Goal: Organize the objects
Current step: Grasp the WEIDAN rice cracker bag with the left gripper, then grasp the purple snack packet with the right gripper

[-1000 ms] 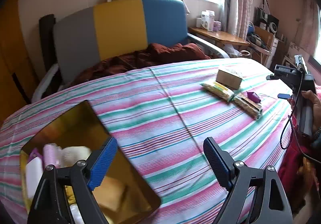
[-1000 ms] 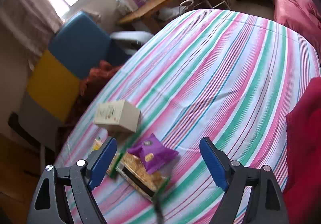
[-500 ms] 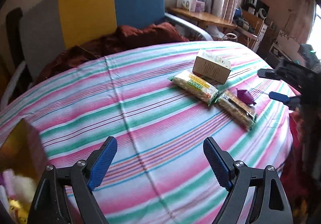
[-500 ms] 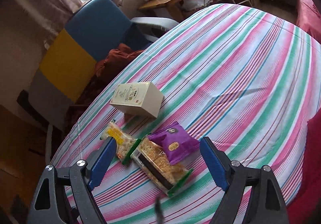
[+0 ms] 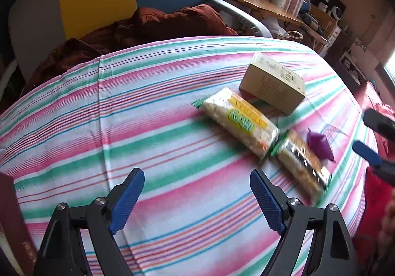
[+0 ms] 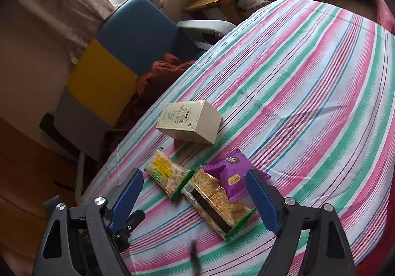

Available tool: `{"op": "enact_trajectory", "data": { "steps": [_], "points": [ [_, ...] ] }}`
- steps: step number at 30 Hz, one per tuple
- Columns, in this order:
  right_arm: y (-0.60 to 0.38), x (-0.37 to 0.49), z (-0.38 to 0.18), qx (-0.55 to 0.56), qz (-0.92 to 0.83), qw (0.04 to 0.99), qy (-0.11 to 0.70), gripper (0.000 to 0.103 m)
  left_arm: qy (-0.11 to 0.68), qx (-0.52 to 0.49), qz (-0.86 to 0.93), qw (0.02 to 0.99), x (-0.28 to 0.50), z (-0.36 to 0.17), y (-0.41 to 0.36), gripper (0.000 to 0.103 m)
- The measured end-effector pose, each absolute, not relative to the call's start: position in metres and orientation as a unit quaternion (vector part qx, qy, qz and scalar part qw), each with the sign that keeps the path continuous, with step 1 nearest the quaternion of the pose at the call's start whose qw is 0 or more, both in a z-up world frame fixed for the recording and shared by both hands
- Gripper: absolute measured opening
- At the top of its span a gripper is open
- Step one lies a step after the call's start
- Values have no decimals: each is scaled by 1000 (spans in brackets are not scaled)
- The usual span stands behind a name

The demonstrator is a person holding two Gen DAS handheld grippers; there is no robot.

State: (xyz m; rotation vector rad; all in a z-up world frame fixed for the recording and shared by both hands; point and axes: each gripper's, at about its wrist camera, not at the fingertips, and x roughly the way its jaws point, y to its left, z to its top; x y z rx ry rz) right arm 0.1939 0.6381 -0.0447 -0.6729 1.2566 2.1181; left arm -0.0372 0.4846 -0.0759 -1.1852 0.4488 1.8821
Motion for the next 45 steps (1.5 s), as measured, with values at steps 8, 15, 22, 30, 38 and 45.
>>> {"op": "enact_trajectory", "data": {
  "steps": [8, 15, 22, 30, 38, 45],
  "points": [
    [643, 202, -46, -227, 790, 280, 495, 87, 149, -492, 744, 428, -48, -67, 521, 88],
    [643, 201, -46, -225, 793, 271, 497, 87, 152, -518, 738, 405, -55, -78, 568, 88],
    [644, 200, -46, -228, 795, 266, 495, 87, 158, -538, 742, 367, -63, -99, 594, 89],
    [645, 199, -48, -234, 793, 272, 492, 87, 238, -464, 748, 411, -48, -96, 569, 54],
    [647, 199, -51, -245, 784, 289, 492, 87, 248, -451, 738, 437, -42, -92, 511, 46],
    [645, 189, -56, -278, 779, 291, 481, 87, 239, -448, 741, 440, -18, -92, 459, 46]
  ]
}}
